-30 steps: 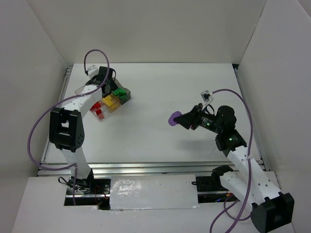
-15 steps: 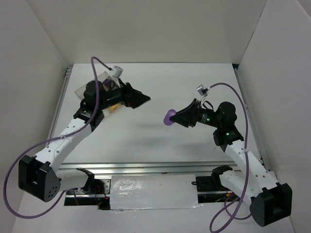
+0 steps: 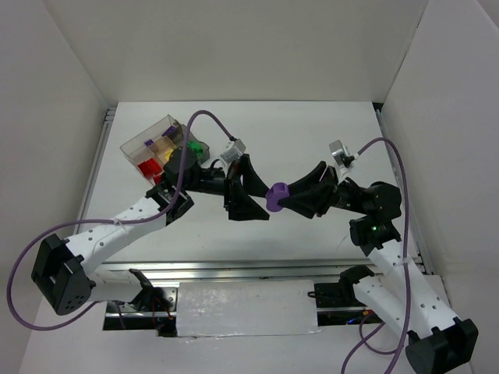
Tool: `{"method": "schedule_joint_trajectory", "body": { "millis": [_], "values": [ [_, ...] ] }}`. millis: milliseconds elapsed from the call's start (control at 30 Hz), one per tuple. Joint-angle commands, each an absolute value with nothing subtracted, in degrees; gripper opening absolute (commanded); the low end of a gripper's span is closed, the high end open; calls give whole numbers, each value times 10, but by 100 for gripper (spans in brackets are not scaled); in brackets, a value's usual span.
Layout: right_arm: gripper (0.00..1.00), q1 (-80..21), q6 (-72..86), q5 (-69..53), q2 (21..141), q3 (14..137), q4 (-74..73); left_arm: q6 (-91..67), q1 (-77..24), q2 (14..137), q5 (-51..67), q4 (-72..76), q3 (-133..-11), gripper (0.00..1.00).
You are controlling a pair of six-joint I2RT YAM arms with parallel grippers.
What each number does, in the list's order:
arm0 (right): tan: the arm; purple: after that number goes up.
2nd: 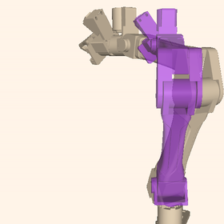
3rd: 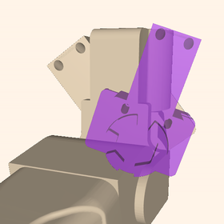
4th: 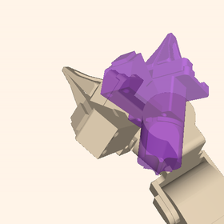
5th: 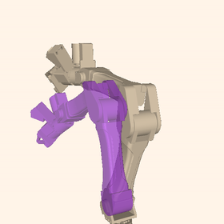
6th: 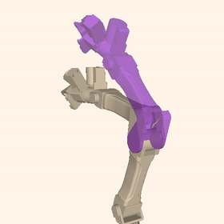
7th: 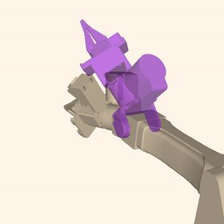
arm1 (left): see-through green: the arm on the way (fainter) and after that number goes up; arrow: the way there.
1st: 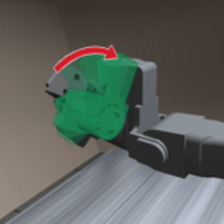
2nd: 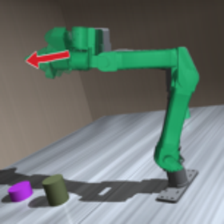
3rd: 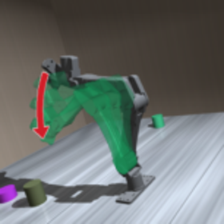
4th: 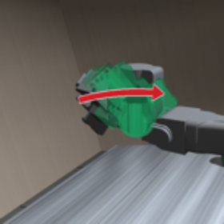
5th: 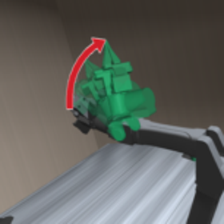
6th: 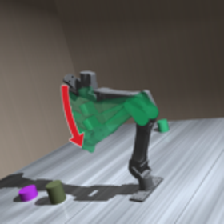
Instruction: Sort the legos into containers by color
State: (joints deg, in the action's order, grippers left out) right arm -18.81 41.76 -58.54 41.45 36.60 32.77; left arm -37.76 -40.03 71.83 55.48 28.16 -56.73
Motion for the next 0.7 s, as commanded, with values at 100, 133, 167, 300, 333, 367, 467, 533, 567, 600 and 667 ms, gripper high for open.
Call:
{"method": "schedule_joint_trajectory", "body": {
  "millis": [100,133,167,300,333,367,467,533,567,600,667],
  "values": [
    [0,-198,420,-589,426,373,357,-389,-423,750,576,343,-592,89],
    [0,-198,409,-578,425,374,350,-392,-424,752,575,346,-595,85],
    [0,-199,403,-574,425,374,342,-390,-427,753,574,345,-598,83],
    [0,-200,376,-558,423,374,304,-378,-429,750,561,335,-602,59],
    [0,-200,373,-554,422,374,300,-373,-429,748,557,320,-603,58],
    [0,-200,370,-553,422,374,293,-367,-429,744,551,311,-605,57],
    [0,-200,365,-547,423,369,284,-344,-429,741,531,278,-613,55],
    [0,-200,363,-545,425,367,280,-340,-429,741,520,267,-617,54],
    [0,-200,364,-546,427,365,281,-337,-429,740,519,265,-619,51],
    [0,-200,365,-546,428,363,281,-336,-429,740,515,264,-620,47],
    [0,-200,367,-550,432,361,284,-332,-429,740,507,256,-624,30]
  ]
}}
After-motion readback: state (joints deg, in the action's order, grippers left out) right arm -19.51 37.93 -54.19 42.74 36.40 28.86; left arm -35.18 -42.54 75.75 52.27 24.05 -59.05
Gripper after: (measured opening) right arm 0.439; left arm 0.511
